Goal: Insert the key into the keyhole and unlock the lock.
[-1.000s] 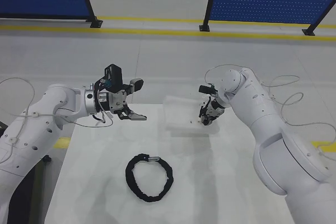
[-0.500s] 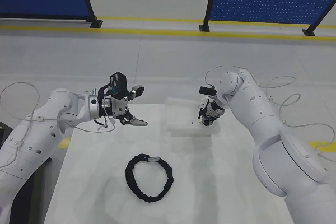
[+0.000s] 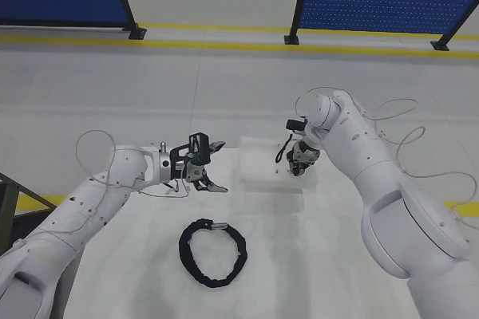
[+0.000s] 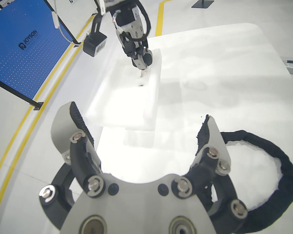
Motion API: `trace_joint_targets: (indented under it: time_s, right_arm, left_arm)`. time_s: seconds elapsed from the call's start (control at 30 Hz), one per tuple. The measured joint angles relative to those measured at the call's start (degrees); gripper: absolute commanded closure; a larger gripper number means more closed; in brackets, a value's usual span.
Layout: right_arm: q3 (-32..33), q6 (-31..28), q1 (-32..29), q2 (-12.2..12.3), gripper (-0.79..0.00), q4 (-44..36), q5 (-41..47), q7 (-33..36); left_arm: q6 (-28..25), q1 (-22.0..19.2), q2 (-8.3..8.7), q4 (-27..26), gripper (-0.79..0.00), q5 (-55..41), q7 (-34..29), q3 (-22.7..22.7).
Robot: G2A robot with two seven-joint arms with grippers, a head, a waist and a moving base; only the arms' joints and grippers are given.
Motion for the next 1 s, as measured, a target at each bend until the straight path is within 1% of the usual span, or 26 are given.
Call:
trace_joint_targets:
  time_s: [0.17,0.27,0.4,0.43,0.47,0.5,0.53,0.57,0.6,0.63,0.73,0.77,0.8,0.87,0.9,0.93,1.0]
  right_arm:
    - [0.3,0.8,0.8,0.1,0.0,-1.4,-0.3,2.1]
    - [0.3,1.3,1.0,0.2,0.0,-2.3,-0.9,2.7]
    - [0.5,2.1,1.0,0.4,0.0,-3.3,-1.3,3.1]
    - [0.6,2.3,1.0,0.4,0.0,-3.5,-1.2,3.2]
    - [0.7,2.5,1.0,0.4,0.0,-3.7,-1.2,3.4]
    - [0.8,2.6,1.0,0.5,0.0,-3.8,-1.2,3.5]
    - [0.8,2.8,1.0,0.5,0.0,-4.0,-1.2,3.5]
    - [0.9,2.9,1.0,0.5,0.0,-4.1,-1.2,3.7]
    - [1.0,3.1,1.0,0.6,0.0,-4.3,-1.3,3.8]
    - [1.1,3.2,1.0,0.6,0.0,-4.4,-1.3,3.9]
    - [1.3,3.4,0.9,0.7,0.0,-4.7,-1.3,4.1]
    - [1.4,3.4,0.8,0.8,0.0,-4.8,-1.4,4.2]
    - [1.4,3.5,0.8,0.8,0.0,-4.9,-1.4,4.3]
    - [1.5,3.8,0.8,0.8,0.0,-5.3,-1.5,4.5]
    - [1.6,3.8,0.7,0.8,0.0,-5.4,-1.5,4.6]
    - [1.7,3.9,0.7,0.9,0.0,-5.5,-1.5,4.7]
    - [1.8,4.0,0.7,0.9,0.0,-5.8,-1.5,4.8]
  left_arm:
    - [0.4,-1.1,-4.7,8.4,-0.785,3.5,5.6,3.3]
    - [0.1,-1.9,-7.33,12.4,-0.785,4.8,7.7,4.6]
    - [-0.6,-3.0,-10.4,16.4,-0.779,6.7,10.4,6.0]
    - [-0.7,-3.2,-11.03,17.2,-0.723,7.1,11.0,6.2]
    - [-0.8,-3.5,-11.85,18.4,-0.631,7.6,11.8,6.5]
    - [-0.9,-3.6,-12.44,19.3,-0.557,8.0,12.3,6.8]
    - [-1.0,-3.8,-13.0,20.1,-0.526,8.3,12.7,7.0]
    - [-1.1,-4.0,-13.73,21.3,-0.517,8.8,13.3,7.2]
    - [-1.1,-4.1,-14.23,22.1,-0.468,9.2,13.7,7.4]
    - [-1.2,-4.3,-14.7,22.9,-0.388,9.5,14.1,7.5]
    - [-1.2,-4.7,-16.12,25.2,-0.336,10.8,15.5,8.0]
    - [-1.2,-4.9,-16.62,26.0,-0.286,11.4,16.0,8.2]
    - [-1.1,-5.0,-16.96,26.6,-0.2,11.8,16.4,8.3]
    - [-0.6,-5.3,-17.67,27.9,-0.055,12.9,17.3,8.6]
    - [-0.3,-5.3,-17.95,28.4,-0.015,13.3,17.7,8.6]
    - [-0.1,-5.4,-18.22,28.9,0.0,13.6,18.1,8.7]
    - [0.0,-5.6,-18.8,30.0,0.0,14.2,18.7,8.8]
